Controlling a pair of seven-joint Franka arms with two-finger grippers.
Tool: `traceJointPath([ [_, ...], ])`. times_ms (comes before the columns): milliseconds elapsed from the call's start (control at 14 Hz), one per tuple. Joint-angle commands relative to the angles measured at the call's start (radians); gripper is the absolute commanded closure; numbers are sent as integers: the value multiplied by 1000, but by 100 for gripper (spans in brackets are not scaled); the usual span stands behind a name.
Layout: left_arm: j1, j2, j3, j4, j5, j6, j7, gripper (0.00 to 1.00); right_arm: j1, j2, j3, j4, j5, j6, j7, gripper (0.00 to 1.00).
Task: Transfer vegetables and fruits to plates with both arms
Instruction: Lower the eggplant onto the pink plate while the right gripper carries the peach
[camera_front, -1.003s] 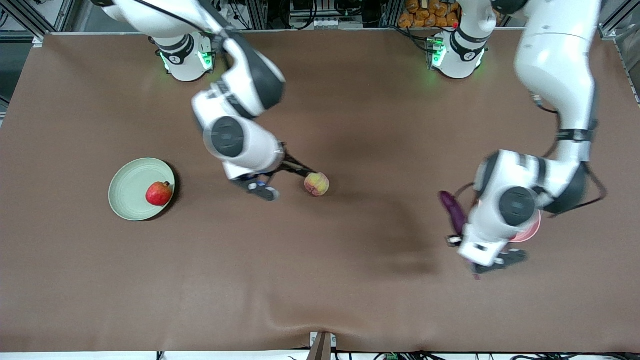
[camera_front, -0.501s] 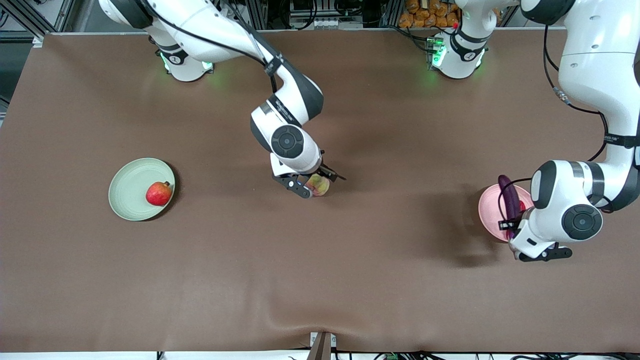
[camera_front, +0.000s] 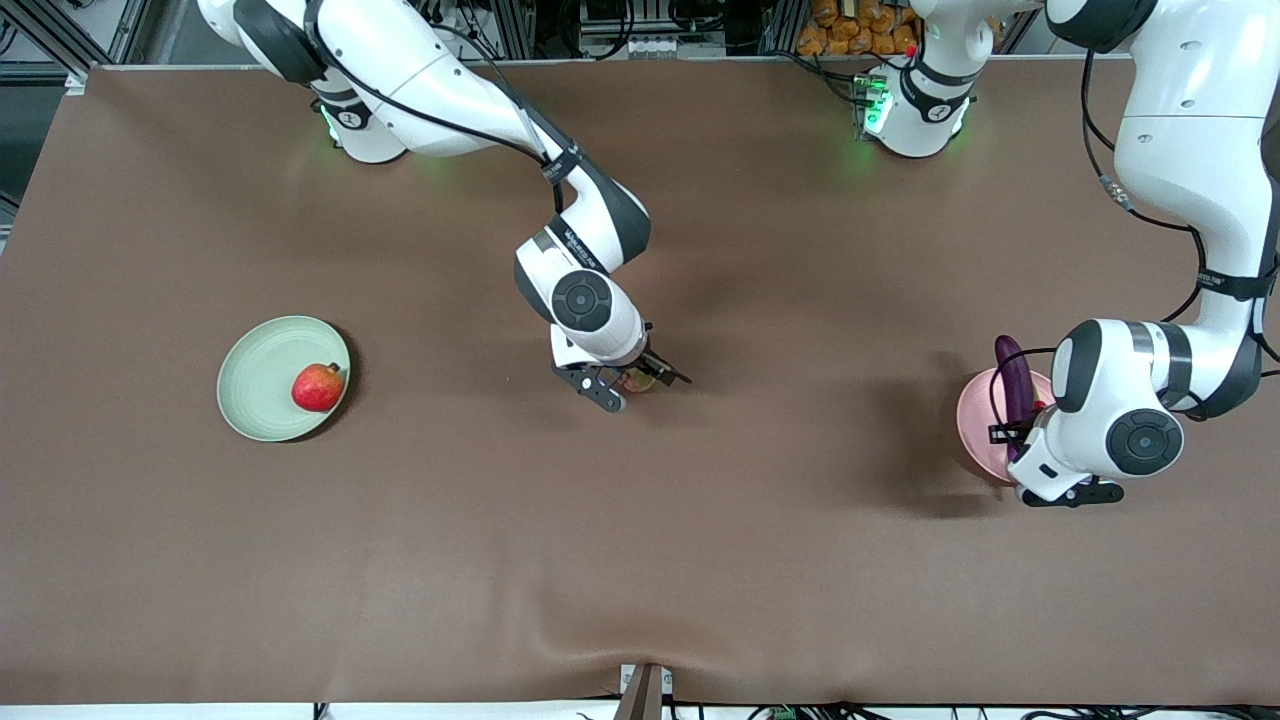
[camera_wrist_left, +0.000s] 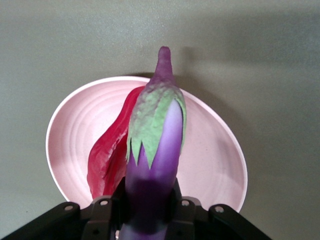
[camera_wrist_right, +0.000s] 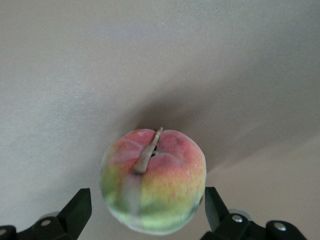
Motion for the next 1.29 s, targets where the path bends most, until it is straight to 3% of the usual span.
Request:
traceJointPath([
  [0, -3, -1, -5, -2, 28, -10, 3, 0, 16, 19, -11, 15, -32, 10, 56, 67],
  [72, -5, 1, -5, 0, 28, -10, 2, 0, 10, 19, -14, 18, -45, 9, 58, 78],
  [143, -5, 1, -5, 0, 28, -10, 2, 0, 0, 13, -14, 24, -49, -5, 49, 99],
  [215, -5, 1, -5, 0, 28, -10, 2, 0, -18, -4, -14, 37, -46, -55, 43, 100],
  [501, -5, -6, -5, 4, 28, -10, 2, 0, -202, -91, -7, 199, -27, -581, -199, 100],
  [716, -10, -51, -15, 7, 28, -11, 2, 0, -395, -217, -5, 190, 25, -768, -499, 100],
  [931, -22, -131, -31, 12, 27, -11, 2, 0, -557, -280, -11, 175, 24, -898, -762, 100],
  [1075, -25, -162, -52, 23, 25, -11, -15, 0, -645, -331, -17, 99, 19, -907, -909, 100],
  [1218, -30, -197, -55, 26, 25, -11, -13, 0, -656, -378, -68, 32, 16, -909, -970, 100],
])
